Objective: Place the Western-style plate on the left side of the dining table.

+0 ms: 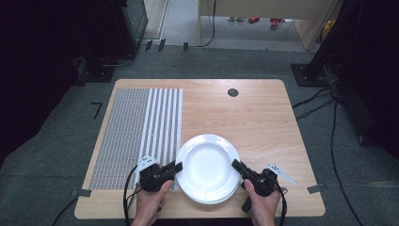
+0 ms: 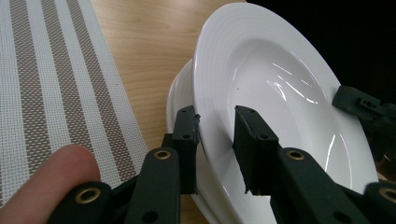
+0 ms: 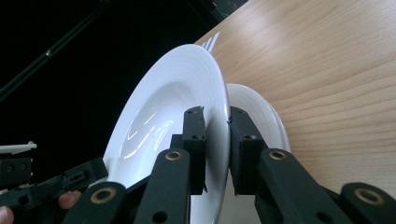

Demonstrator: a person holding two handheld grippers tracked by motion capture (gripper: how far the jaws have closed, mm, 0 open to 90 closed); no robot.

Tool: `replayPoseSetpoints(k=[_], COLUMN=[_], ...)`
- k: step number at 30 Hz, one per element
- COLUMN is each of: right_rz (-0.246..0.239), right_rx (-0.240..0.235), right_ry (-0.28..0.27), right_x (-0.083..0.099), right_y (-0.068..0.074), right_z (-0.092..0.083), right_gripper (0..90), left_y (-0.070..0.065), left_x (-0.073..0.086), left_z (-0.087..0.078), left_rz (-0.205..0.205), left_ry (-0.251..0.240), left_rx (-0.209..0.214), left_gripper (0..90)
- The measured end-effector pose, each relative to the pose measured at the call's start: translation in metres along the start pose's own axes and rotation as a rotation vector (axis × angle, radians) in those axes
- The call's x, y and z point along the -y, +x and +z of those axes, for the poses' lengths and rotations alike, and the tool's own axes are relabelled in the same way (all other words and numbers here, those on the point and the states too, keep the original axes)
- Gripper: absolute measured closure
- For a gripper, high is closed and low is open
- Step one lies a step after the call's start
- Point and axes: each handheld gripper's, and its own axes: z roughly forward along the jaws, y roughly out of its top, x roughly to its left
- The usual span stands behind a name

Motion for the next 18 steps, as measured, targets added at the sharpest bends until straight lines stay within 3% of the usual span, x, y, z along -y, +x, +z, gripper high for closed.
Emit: replayPoseSetpoints(k=[8, 18], right_rz=[0.011, -0.013], right_rx=[0.002, -0.010], right_ry=[-0.020, -0.007], right_x=[-0.004, -0.007], right_y=[0.003, 0.016], right_z=[0.000, 0.010], right_gripper=[79.8, 79.7], left_y=[-0.002, 0.005], left_x=[-0.003, -0.015], left_z=[-0.003, -0.013], left_rz=[0.007, -0.025], left_ry=[-0.015, -0.046], left_rx=[0.010, -0.011], left_gripper=[73.6, 75.9])
